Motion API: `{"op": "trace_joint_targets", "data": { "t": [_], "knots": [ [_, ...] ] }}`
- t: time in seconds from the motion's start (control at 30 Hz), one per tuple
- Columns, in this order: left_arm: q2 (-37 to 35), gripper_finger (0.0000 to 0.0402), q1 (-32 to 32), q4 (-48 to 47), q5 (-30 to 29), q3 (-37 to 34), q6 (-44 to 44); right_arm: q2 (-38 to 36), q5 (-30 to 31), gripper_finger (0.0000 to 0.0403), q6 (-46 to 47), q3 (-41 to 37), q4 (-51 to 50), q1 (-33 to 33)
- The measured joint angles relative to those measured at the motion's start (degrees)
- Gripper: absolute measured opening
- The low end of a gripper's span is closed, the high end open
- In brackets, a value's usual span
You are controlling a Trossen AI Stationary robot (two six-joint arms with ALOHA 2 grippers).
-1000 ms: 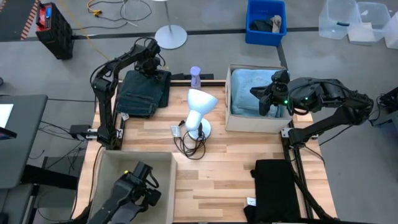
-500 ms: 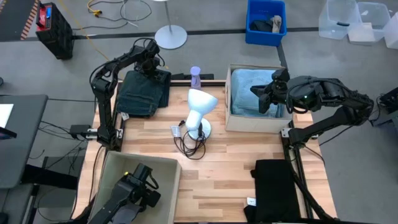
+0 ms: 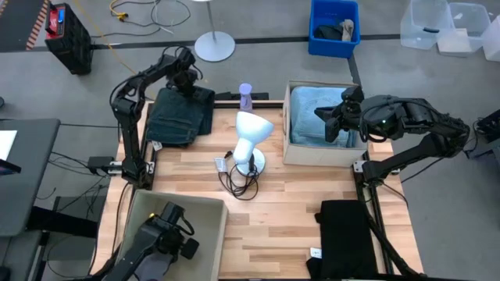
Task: Sort clothes
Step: Put the dark blue pants into the bottom laundry organizer
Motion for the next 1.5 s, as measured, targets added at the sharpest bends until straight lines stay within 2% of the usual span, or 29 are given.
{"op": "trace_joint_targets", "data": {
  "t": [0.27, 0.43, 1.03, 1.33, 1.5],
  "knots": [
    [0.79, 0.0028, 2.51, -4.79, 6.09, 5.52, -0.17, 0.0, 0.0, 0.0063, -0.33, 0.0, -0.25, 0.0],
    [1.57, 0.0013, 1.98, -9.38, 6.26, 12.18, 0.37, 0.0, 0.0, 0.0063, -0.73, 0.0, -0.4, 0.0],
    [0.89, 0.0013, -3.1, -20.42, 6.42, 34.33, 0.62, 0.0, 0.0, 0.0063, -3.21, 0.0, -0.37, 0.0],
    [-7.94, 0.0013, -4.7, -19.5, 4.37, 36.91, -1.65, 0.0, 0.0, 0.0063, -4.85, 0.0, -0.37, 0.02],
    [-14.73, 0.0013, -5.34, -19.16, -0.19, 36.91, -3.32, 0.0, 0.01, 0.0063, -6.13, 0.0, -0.35, 0.02]
  ]
}}
